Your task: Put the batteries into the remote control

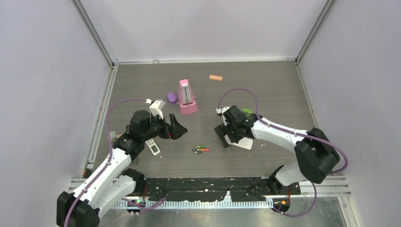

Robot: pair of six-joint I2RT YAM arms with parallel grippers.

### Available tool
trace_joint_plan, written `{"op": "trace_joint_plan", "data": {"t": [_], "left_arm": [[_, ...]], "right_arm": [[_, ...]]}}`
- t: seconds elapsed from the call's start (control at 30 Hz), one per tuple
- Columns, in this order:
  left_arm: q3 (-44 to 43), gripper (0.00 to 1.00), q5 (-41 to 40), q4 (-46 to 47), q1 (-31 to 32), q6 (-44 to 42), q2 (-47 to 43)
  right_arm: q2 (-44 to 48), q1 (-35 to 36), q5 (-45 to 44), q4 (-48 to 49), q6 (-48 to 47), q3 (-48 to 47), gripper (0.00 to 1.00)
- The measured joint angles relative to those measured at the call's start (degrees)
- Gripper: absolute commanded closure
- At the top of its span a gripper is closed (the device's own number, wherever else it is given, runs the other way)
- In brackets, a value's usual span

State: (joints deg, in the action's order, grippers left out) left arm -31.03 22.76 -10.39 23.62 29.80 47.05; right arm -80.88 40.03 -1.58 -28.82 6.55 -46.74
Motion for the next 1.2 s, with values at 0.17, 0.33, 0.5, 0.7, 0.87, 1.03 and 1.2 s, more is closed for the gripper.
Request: {"op": "trace_joint_plan", "data": {"t": [0.17, 0.33, 0.5, 0.7, 0.87, 1.03, 1.2], "left_arm": [[-0.68, 0.05, -1.79, -1.07, 0.00, -0.28, 0.07], [-1.11, 0.05, -2.97, -1.25, 0.00, -0.44, 0.04], [-2.58, 0.04, -3.80, -2.40, 0.00, -1.51, 0.07], [-5.60, 0.05, -4.22, -2.99, 0.00, -3.10, 1.03], [-6.27, 0.04, -4.22, -3.17, 0.00, -3.48, 2.16], [-6.36, 0.04, -4.22, -3.32, 0.00, -4.00, 2.23], [-6.38, 0.04, -4.39, -3.45, 0.00, -4.79, 2.23]], "right_arm": [[-4.85, 0.33, -2.49, -2.82, -1.27, -2.84, 0.03], [-8.02, 0.42, -3.21, -6.08, -4.35, -7.50, 0.03], [-10.99, 0.42, -3.19, -10.29, -9.09, -10.93, 0.04], [-12.59, 0.42, -1.88, -13.90, -13.57, -11.26, 0.06], [-15.26, 0.42, -1.84, -14.71, -16.04, -12.07, 0.09], [-18.23, 0.42, -1.75, -15.41, -17.73, -14.05, 0.11], [-19.08, 0.04, -1.29, -15.85, -18.29, -14.78, 0.32]]}}
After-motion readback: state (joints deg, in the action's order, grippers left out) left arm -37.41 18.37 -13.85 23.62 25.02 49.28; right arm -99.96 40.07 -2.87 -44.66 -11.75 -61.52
